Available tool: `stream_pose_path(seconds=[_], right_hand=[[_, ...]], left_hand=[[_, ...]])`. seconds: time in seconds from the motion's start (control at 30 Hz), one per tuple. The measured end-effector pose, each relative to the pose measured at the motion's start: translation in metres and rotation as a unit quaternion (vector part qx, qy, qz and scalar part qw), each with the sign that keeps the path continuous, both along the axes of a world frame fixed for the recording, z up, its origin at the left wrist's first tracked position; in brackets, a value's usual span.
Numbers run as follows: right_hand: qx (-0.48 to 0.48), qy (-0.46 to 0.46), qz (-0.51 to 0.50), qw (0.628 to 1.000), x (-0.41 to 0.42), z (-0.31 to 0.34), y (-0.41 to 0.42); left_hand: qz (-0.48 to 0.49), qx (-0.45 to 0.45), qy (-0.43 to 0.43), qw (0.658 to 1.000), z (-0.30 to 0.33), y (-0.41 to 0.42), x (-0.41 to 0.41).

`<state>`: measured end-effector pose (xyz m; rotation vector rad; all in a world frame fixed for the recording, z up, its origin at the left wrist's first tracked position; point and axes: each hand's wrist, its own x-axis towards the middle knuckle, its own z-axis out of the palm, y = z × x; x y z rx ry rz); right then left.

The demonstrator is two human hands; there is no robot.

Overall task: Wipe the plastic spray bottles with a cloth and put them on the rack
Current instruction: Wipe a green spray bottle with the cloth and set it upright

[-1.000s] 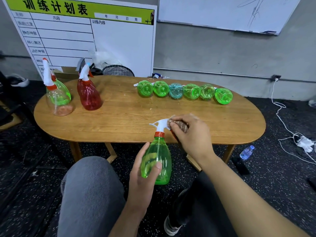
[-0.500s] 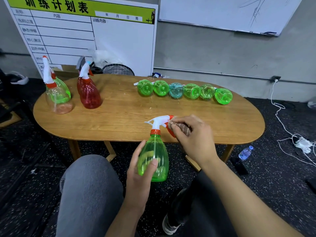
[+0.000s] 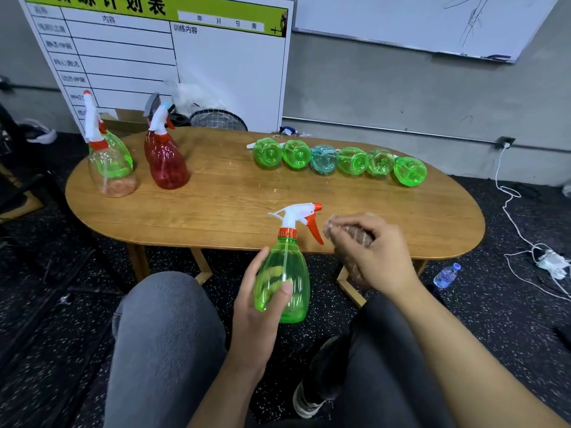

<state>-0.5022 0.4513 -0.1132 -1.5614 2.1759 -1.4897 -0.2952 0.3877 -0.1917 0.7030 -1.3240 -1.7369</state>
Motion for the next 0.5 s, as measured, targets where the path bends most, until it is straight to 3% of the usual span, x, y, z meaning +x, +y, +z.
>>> stream_pose_path(seconds=[0.1,0.37,0.5], right_hand=[[-0.050,-0.011,-0.062,0.997,-0.007,0.015,-0.008],[-0.033,0.029,-0.101,0.994,-0.013,0.006,-0.022],[-0.049,0.018,-0.063,0.997,-0.012,0.009,-0.020]], left_hand=[[-0.019,-0.003,-0.004,1.000,0.001,0.003,-0.001],[-0.037,-0.020,-0.002,0.999,0.002,0.004,0.001],[-0.041,-0.023,-0.003,0.999,0.002,0.005,0.001]])
